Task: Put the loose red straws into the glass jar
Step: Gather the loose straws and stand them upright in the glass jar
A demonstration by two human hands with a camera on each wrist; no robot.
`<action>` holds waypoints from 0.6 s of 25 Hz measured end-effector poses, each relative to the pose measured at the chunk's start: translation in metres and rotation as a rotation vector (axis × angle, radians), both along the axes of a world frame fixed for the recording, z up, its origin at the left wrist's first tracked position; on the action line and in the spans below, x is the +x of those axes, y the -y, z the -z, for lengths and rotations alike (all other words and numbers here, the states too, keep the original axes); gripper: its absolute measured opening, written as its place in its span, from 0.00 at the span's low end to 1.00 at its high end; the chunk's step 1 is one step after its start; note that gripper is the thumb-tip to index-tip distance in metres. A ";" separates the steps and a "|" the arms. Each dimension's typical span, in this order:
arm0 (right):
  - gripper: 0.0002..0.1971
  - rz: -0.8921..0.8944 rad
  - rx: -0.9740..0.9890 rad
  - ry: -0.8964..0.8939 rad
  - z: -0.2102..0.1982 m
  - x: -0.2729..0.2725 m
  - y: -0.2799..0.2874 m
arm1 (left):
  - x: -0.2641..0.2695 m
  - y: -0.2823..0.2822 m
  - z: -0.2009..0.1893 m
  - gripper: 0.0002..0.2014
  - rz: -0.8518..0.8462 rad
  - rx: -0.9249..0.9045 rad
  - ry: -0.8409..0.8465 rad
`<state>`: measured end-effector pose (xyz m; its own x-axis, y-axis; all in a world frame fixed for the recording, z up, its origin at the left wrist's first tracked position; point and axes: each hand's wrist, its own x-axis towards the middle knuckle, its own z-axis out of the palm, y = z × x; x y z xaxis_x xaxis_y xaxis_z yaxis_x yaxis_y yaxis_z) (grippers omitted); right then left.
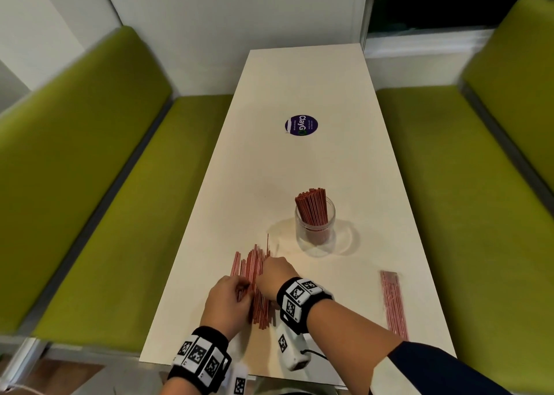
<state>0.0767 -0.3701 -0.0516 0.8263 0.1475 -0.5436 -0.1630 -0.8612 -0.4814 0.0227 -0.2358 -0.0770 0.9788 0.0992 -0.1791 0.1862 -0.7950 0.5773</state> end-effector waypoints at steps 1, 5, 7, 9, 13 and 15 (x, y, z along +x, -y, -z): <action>0.08 0.018 0.032 -0.010 0.001 0.000 0.004 | 0.000 0.000 -0.001 0.08 -0.016 0.003 0.014; 0.12 0.096 0.227 -0.060 0.010 -0.004 0.027 | 0.000 0.001 -0.016 0.04 -0.115 -0.106 0.082; 0.12 0.166 0.482 -0.133 0.013 -0.007 0.036 | 0.001 0.008 -0.025 0.09 -0.146 -0.260 0.018; 0.12 0.290 0.802 -0.255 0.008 -0.013 0.042 | 0.005 0.022 -0.032 0.16 -0.181 -0.584 -0.180; 0.10 0.274 1.058 -0.418 -0.021 -0.031 0.049 | 0.011 0.054 -0.042 0.23 -0.294 -1.161 -0.460; 0.11 0.234 1.050 -0.385 -0.025 -0.033 0.053 | 0.012 0.068 -0.046 0.21 -0.323 -1.176 -0.429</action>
<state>0.0432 -0.4226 -0.0262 0.6985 0.5431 -0.4659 -0.5591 0.0079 -0.8290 0.0347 -0.3037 -0.0306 0.7827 -0.1112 -0.6123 0.6175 0.2616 0.7418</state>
